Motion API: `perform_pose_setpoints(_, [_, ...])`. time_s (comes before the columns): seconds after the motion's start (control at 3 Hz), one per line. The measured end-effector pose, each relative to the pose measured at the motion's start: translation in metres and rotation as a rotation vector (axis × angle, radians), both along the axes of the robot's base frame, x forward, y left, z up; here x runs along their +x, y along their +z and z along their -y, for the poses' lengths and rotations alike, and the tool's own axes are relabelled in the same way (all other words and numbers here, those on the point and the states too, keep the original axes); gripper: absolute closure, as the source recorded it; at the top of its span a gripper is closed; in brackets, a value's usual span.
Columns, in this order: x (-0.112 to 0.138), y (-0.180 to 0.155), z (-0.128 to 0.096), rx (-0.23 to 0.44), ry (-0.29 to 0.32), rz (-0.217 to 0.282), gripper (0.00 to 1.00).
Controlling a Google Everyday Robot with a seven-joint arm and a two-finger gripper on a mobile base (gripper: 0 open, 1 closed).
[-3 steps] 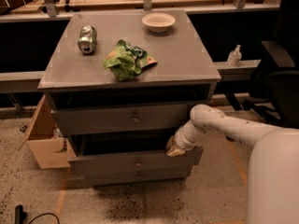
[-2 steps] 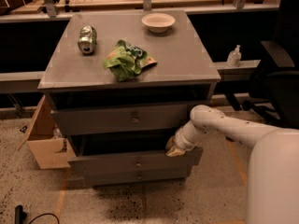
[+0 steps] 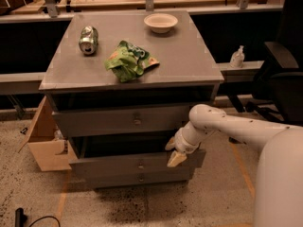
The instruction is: Open middle drawer
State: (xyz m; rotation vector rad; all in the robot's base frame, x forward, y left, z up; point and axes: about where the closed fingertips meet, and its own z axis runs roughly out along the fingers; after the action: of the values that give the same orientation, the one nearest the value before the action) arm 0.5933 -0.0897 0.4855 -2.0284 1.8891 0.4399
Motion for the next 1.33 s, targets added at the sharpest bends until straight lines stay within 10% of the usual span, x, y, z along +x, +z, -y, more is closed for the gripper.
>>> perform_pose_setpoints(1.33, [-0.014, -0.021, 0.01, -0.142, -0.068, 0.042, 0.0])
